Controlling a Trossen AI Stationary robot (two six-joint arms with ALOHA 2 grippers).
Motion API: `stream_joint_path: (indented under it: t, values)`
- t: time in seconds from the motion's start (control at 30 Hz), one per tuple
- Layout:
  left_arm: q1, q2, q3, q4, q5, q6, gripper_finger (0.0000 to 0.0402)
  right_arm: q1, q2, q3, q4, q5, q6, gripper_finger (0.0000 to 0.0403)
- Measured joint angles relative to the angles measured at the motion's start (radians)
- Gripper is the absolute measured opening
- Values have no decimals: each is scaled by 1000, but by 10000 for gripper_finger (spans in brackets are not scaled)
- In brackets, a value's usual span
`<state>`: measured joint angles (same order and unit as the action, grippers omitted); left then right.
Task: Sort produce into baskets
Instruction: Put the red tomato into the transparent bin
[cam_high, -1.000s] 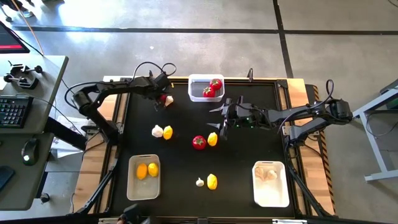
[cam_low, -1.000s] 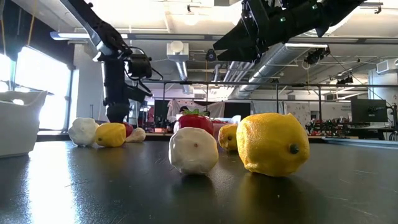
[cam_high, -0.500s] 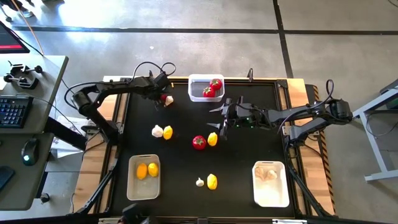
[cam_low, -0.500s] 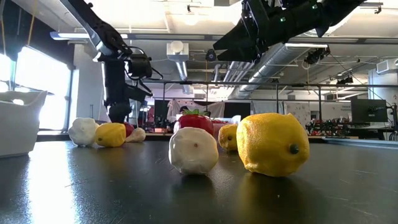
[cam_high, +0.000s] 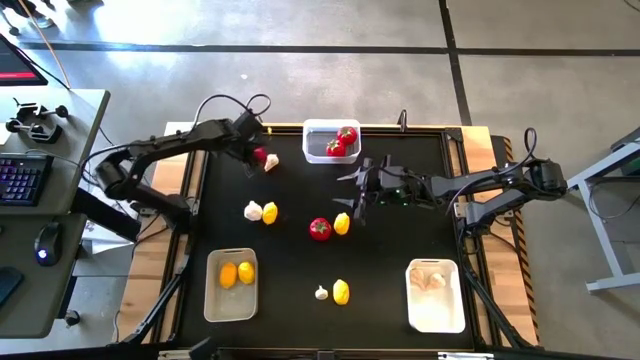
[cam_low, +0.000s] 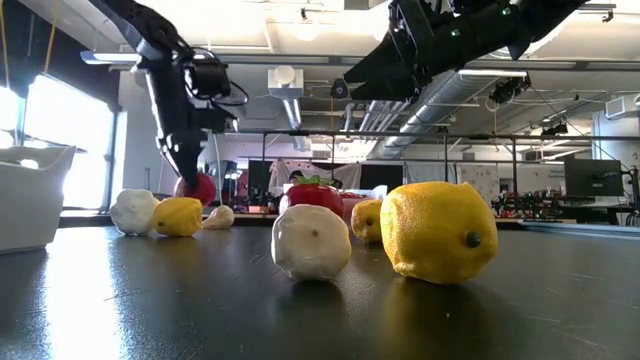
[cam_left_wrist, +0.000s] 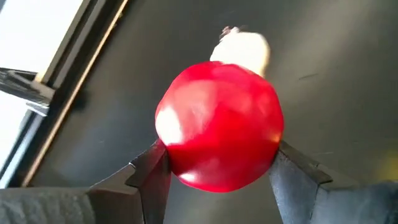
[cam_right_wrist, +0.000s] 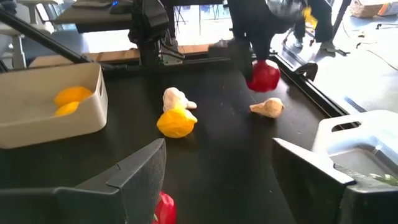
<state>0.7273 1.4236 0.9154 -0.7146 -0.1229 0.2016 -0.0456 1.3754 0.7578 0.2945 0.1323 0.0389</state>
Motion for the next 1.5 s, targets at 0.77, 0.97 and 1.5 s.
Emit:
stream_joint_path:
  t: [0.77,0.97,1.5]
  values:
    - [-105,152,377,131,219,-143,200,0,47,0,15,60,-47,279]
    - [-109,358,594,44,212,-84,200,0,39,0,-4,69,-47,279]
    - [-101,659,861,-45,140,-40,200,0,39,0,2,68,-40,279]
